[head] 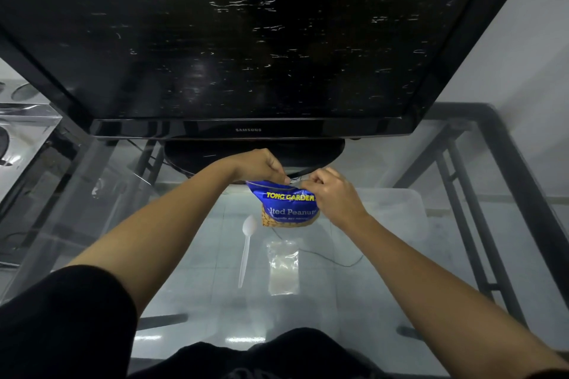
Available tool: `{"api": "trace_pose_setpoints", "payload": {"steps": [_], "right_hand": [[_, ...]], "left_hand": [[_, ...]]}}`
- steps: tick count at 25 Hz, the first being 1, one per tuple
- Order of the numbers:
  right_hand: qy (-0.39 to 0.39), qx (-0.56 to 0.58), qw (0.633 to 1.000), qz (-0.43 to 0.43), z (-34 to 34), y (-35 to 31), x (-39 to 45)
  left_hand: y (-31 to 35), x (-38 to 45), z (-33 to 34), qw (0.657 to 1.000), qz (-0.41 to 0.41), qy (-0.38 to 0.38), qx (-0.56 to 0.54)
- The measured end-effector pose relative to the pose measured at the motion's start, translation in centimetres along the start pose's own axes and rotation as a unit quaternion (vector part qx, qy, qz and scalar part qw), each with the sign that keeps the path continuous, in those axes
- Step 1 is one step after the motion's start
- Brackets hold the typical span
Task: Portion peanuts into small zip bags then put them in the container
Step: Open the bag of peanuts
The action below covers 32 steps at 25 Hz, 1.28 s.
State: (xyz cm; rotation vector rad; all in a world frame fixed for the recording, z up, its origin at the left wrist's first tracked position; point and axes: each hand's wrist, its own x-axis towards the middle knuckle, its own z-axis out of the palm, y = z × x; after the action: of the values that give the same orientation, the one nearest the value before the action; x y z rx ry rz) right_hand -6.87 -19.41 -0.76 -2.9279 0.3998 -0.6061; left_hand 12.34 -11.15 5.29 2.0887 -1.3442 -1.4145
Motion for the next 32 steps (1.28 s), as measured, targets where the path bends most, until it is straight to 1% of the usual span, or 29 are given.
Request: {"api": "trace_pose_setpoints", "payload": {"steps": [5,12,14,17,21,24,26,28,29,30,32], "right_hand": [[-0.004,-0.002,1.000,0.002,0.3,0.0,-0.3],[0.009,-0.014,1.000,-0.026,0.0,0.0,-0.6],[0.005,-0.015,1.000,-0.025,0.0,0.0,-0.7],[0.002,-0.008,1.000,0.000,-0.1,0.0,-0.4],[0.015,0.026,0.999,0.038,0.0,-0.2,-0.2],[0.013,0.031,0.999,0.028,-0.5,-0.8,0.0],[0.023,0.029,0.999,0.036,-0.9,-1.3,-0.4],[0.035,0.063,0.996,0.043,-1.4,-1.8,-1.4],[0.028,0.078,0.996,0.033,-1.7,-2.1,-1.9],[0.010,0.093,0.996,0.015,-2.0,-2.3,-2.5],[-0.030,0.126,0.992,-0.006,-2.7,-2.4,-3.0]], "left_hand": [[0.1,-0.2,0.2,1.000,0.013,-0.021,-0.001],[0.9,0.2,0.2,0.999,-0.021,-0.020,-0.029],[1.1,0.4,0.2,0.999,0.002,-0.021,0.037],[1.8,0.4,0.1,0.983,0.056,-0.025,0.173],[1.3,1.0,0.6,0.952,0.124,0.042,0.275],[0.4,1.1,0.9,0.927,0.153,0.098,0.329],[0.3,0.9,0.7,0.911,0.186,0.118,0.348],[0.5,0.7,0.8,0.879,0.239,0.163,0.378],[0.6,0.8,0.9,0.865,0.255,0.194,0.387],[0.9,0.8,1.0,0.857,0.258,0.221,0.388],[1.3,1.1,1.3,0.858,0.238,0.239,0.386]]}}
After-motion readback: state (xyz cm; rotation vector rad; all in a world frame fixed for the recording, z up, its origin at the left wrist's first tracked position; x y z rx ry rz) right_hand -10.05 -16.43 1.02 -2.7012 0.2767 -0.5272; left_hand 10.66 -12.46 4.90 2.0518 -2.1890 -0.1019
